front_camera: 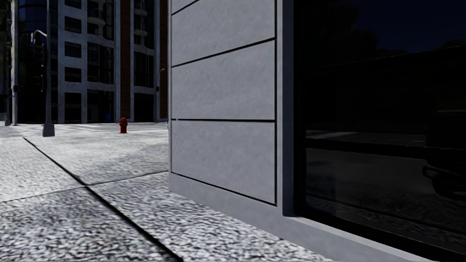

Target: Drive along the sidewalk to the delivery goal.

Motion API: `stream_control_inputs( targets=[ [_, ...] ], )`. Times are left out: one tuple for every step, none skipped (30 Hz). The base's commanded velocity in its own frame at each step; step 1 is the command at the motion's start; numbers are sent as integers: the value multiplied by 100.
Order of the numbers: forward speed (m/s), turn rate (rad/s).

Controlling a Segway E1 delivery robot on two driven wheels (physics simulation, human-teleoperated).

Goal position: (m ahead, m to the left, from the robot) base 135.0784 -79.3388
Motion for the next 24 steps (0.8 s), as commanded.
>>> stream_control_inputs(
  targets=[
    [70,61],
    [74,61],
    [77,61],
    [77,61],
    [80,61],
    [82,61],
    [83,61],
    [83,61],
    [83,61],
    [83,61],
    [83,61],
    [83,61],
    [83,61],
    [83,61],
    [83,61],
    [83,62],
    [83,62],
    [83,62],
    [83,62],
    [83,62],
    [84,63],
    [84,64],
    [84,65],
    [85,65]
  ],
)
